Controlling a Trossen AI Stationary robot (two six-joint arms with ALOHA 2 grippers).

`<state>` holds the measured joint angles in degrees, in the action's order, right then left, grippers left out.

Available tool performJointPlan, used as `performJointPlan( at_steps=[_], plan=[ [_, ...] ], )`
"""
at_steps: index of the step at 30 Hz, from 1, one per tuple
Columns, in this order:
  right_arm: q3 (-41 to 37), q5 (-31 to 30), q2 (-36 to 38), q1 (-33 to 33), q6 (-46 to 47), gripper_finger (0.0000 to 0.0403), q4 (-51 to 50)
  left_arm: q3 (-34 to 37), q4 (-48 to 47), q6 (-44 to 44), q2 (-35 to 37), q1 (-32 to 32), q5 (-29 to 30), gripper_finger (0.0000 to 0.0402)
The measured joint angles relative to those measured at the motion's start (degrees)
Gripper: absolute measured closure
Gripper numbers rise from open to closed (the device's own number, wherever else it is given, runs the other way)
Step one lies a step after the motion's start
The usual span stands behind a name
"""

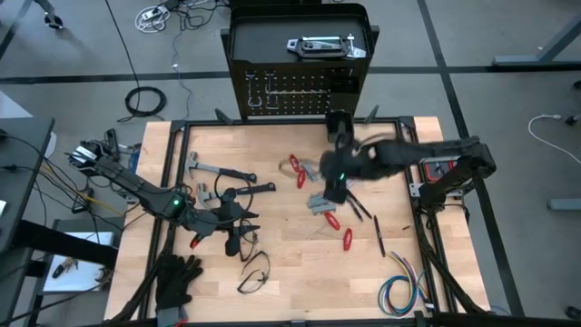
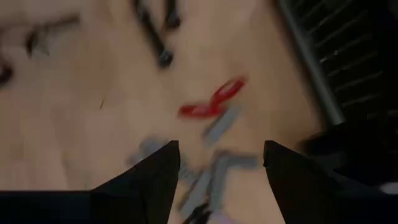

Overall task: Hang tools onto peg board
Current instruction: Hang the center T-shaped metric hex key on the pegboard

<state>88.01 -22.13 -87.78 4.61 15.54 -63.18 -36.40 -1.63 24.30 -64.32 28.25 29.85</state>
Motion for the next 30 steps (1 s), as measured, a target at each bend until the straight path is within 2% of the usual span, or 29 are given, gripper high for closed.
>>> performJointPlan(
  at_steps=[2, 5, 7, 9, 14, 19, 23, 30],
  plan=[
    [-6.3, 6.7, -0.3, 1.1, 0.5, 0.0169, 2.0, 0.0, -0.3, 0.0, -0.7, 0.0, 0.1, 0.0249],
    [-15.6, 17.4, -0.4, 3.2, 0.2, 0.0168, 11.1, 0.0, -0.5, 0.0, -1.9, 0.0, 0.2, 0.0249],
    [-21.1, 20.4, -0.4, 5.0, 1.0, 0.0165, 17.0, 0.0, -0.5, -0.6, -2.6, -0.2, 0.4, 0.0249],
    [-24.4, 20.9, -1.2, 6.6, 2.4, 0.0161, 20.6, 0.0, -0.1, -1.9, -3.5, -0.7, 1.0, 0.0249],
    [-25.4, 19.4, -5.2, 9.1, 5.5, 0.0156, 19.9, 0.0, -0.1, -4.0, -5.0, -3.4, -0.3, 0.0249],
    [-23.9, 18.7, -8.9, 9.6, 9.6, 0.0158, 16.5, 0.0, 3.9, -3.2, -9.1, -7.5, -5.5, 0.0249],
    [-23.7, 10.8, -7.0, 11.7, 14.8, 0.0162, 12.5, -0.2, 10.0, -4.3, -13.6, -9.8, -10.5, 0.0249],
    [-25.2, -1.0, 1.3, 20.7, 25.3, 0.0172, 8.0, -6.4, 11.5, -5.1, -22.1, -12.0, -16.4, 0.0249]
  ],
)
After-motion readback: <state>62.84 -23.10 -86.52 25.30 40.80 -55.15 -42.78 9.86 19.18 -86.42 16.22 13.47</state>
